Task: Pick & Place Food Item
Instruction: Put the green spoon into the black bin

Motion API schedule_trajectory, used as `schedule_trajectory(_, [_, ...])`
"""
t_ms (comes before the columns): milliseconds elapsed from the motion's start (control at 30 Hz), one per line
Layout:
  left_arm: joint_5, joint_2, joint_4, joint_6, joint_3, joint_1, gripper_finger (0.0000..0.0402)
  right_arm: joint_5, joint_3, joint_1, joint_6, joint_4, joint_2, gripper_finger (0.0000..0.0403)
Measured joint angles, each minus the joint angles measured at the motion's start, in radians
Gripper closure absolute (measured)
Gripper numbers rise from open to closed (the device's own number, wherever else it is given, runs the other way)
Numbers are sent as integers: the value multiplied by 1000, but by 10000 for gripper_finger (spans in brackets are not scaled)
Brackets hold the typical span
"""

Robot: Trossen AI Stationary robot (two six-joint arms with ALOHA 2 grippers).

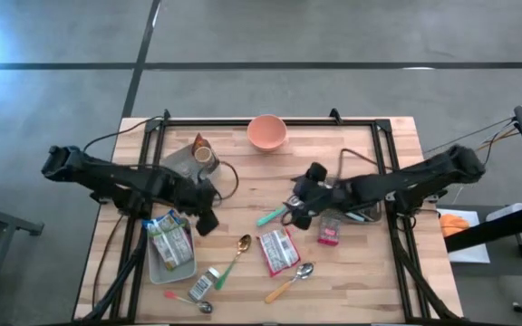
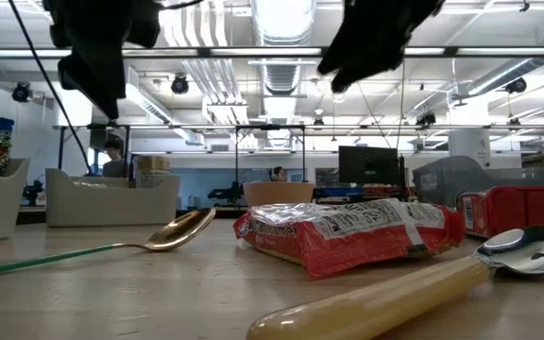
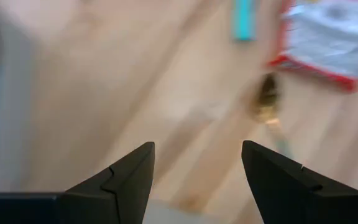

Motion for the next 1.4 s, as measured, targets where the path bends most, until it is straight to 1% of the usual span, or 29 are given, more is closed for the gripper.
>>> schedule_trajectory(133, [-3, 58, 138, -62, -14, -78, 154, -4, -58, 0, 48, 23, -96, 35])
schedule_trajectory(233, [-3, 142, 148, -124, -11, -113, 154, 6, -102, -1, 89, 47, -128, 35])
schedule_trajectory(333, [0, 243, 147, -159, 14, -136, 154, 10, -135, 0, 131, 55, -133, 35])
schedule_trajectory(467, [3, 369, 149, -168, 86, -168, 154, 10, -158, 0, 154, 54, -124, 35])
schedule_trajectory(600, [28, 477, 140, -167, 178, -198, 154, 9, -170, 0, 160, 51, -123, 35])
schedule_trajectory(800, [66, 604, 137, -166, 278, -240, 154, 9, -178, 3, 160, 48, -127, 35])
schedule_trajectory(900, [87, 654, 130, -194, 293, -257, 154, 5, -181, 7, 160, 48, -127, 35])
schedule_trajectory(1033, [87, 704, 125, -232, 294, -262, 154, 3, -178, 23, 160, 47, -129, 35])
schedule_trajectory(1233, [75, 733, 155, -221, 294, -261, 157, 3, -175, 42, 160, 47, -129, 35])
schedule_trajectory(1300, [76, 734, 165, -205, 294, -261, 167, 3, -175, 42, 160, 44, -129, 35])
schedule_trajectory(1400, [74, 735, 164, -177, 294, -260, 199, 3, -175, 47, 160, 39, -129, 35])
